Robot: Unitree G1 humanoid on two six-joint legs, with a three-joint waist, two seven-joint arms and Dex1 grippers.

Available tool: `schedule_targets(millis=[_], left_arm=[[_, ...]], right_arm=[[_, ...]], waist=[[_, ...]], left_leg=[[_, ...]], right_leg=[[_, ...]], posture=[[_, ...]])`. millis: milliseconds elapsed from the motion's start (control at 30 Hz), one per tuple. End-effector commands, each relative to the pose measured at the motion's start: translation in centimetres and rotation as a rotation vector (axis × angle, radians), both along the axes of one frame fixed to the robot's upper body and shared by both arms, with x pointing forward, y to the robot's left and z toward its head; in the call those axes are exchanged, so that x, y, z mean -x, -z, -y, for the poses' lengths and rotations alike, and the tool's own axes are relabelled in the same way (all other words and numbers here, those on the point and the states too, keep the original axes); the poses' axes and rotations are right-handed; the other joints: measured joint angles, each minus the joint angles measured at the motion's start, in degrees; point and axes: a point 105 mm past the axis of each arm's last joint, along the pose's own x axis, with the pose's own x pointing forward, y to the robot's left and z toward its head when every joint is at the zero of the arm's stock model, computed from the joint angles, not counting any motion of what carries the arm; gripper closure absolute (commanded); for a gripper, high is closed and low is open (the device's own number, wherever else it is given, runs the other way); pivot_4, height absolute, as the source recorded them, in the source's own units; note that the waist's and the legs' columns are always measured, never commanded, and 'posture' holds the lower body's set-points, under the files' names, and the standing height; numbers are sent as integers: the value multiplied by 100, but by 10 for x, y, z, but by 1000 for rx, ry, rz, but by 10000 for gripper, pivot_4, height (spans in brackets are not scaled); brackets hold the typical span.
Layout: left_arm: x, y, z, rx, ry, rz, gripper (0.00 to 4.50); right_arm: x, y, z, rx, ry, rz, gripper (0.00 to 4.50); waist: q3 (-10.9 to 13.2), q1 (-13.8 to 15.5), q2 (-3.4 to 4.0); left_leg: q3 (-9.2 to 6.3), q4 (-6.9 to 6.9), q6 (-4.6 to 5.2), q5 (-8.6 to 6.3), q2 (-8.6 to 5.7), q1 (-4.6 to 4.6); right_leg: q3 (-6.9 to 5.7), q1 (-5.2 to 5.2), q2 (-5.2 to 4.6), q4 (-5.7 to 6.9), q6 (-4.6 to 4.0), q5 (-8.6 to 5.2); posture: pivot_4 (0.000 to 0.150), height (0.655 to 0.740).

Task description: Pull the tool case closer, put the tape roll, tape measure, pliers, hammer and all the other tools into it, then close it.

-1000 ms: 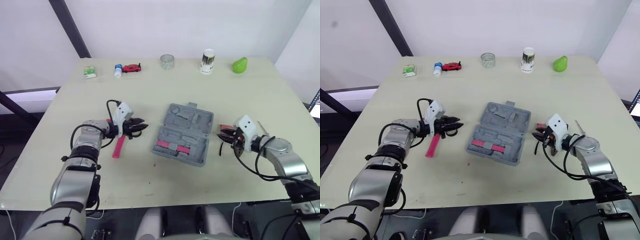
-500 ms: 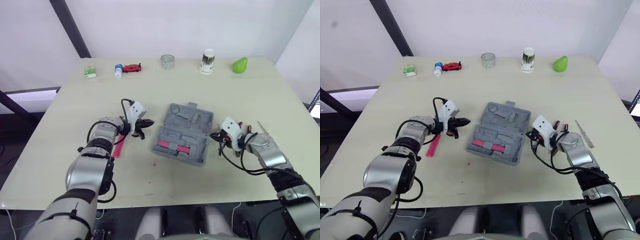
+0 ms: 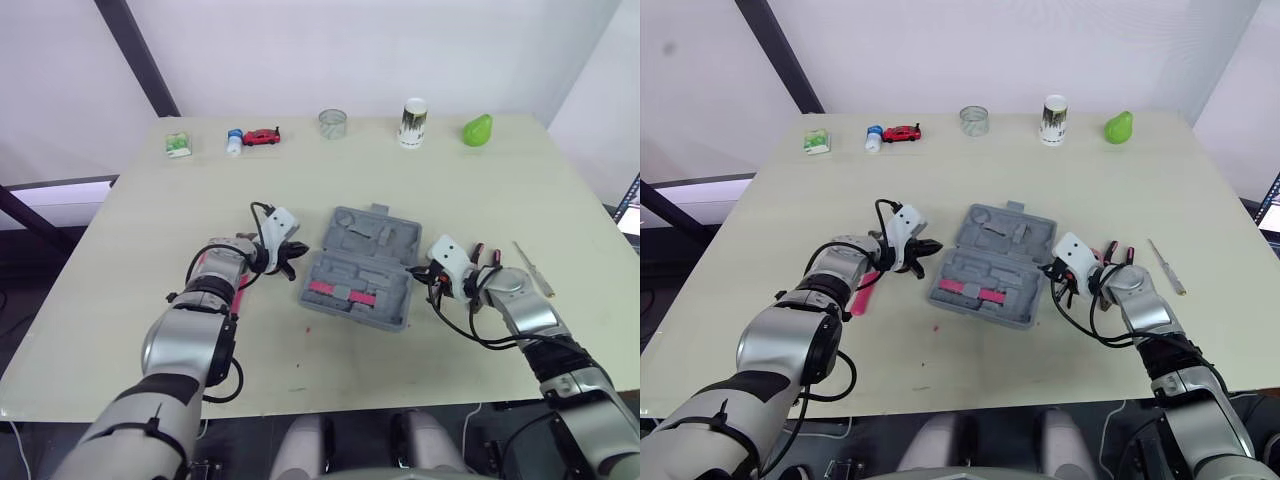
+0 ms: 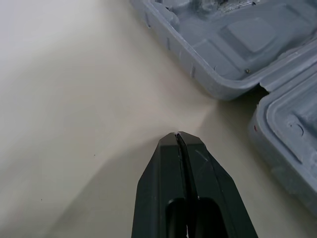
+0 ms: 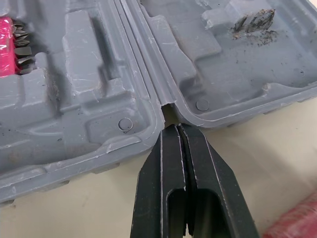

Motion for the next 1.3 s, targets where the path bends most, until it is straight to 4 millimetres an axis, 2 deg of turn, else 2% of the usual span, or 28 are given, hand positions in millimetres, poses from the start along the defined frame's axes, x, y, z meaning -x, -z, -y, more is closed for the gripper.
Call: schedule_targets(millis=[33, 467, 767, 1000, 1300], left_arm=[[-4, -8, 3, -2, 6, 23, 44352], [-6, -5, 11, 10, -12, 20, 44352], [-8, -10, 27, 59, 20, 23, 44352], [-1, -7, 26, 45, 74, -25, 44352], [20, 7, 30, 49, 231, -151, 44352]], right_arm=[[1, -12, -11, -13, -55, 40, 45000], [1, -14, -16, -12, -75, 44, 45000], [0, -15, -17, -7, -74, 50, 45000], [0, -16, -15, -6, -70, 53, 45000], [4, -16, -16, -21, -89, 50, 45000]], waist=[[0, 3, 0], [0, 10, 0], [0, 15, 0], [0, 15, 0], [0, 14, 0]], left_leg=[[0, 0, 0, 0, 0, 0], [0, 1, -2, 1, 0, 1], [0, 2, -2, 1, -2, 1], [0, 3, -3, 2, -2, 1], [1, 3, -3, 2, -3, 1]], right_leg=[[0, 0, 0, 0, 0, 0], [0, 0, 0, 2, 0, 0], [0, 1, -1, 3, 0, 0], [0, 1, -1, 3, 0, 0], [0, 1, -1, 2, 0, 0]], posture=[[1500, 7400], [1500, 7400], [1500, 7400], [1500, 7400], [1500, 7400]])
